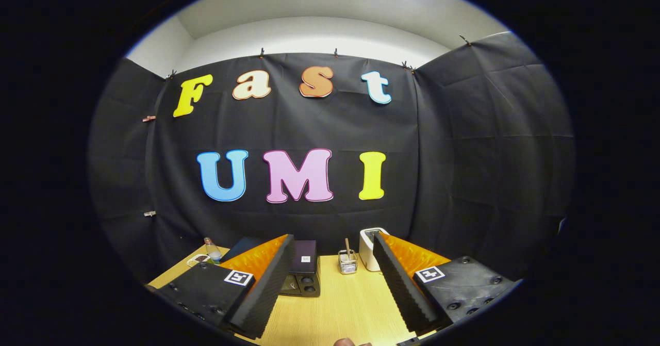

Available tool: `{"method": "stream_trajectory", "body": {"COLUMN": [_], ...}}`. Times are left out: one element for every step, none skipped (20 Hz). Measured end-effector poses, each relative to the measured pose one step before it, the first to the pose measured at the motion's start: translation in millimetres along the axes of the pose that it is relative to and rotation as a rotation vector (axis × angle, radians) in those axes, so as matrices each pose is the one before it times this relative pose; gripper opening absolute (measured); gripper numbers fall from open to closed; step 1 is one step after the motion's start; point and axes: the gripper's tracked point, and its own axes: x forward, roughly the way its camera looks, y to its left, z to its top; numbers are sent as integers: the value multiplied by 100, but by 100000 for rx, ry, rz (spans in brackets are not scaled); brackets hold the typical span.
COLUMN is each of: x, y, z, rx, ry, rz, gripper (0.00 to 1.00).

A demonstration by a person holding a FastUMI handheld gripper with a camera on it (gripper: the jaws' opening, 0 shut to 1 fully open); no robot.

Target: Open the toaster oven, put the food inside, and close the toaster oven door.

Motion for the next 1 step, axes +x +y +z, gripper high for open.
{"method": "stream_trajectory", "body": {"x": [116], "y": [53], "z": [-131], "rx": [-95], "ry": [119], "rz": [-20], "gripper": [98]}}
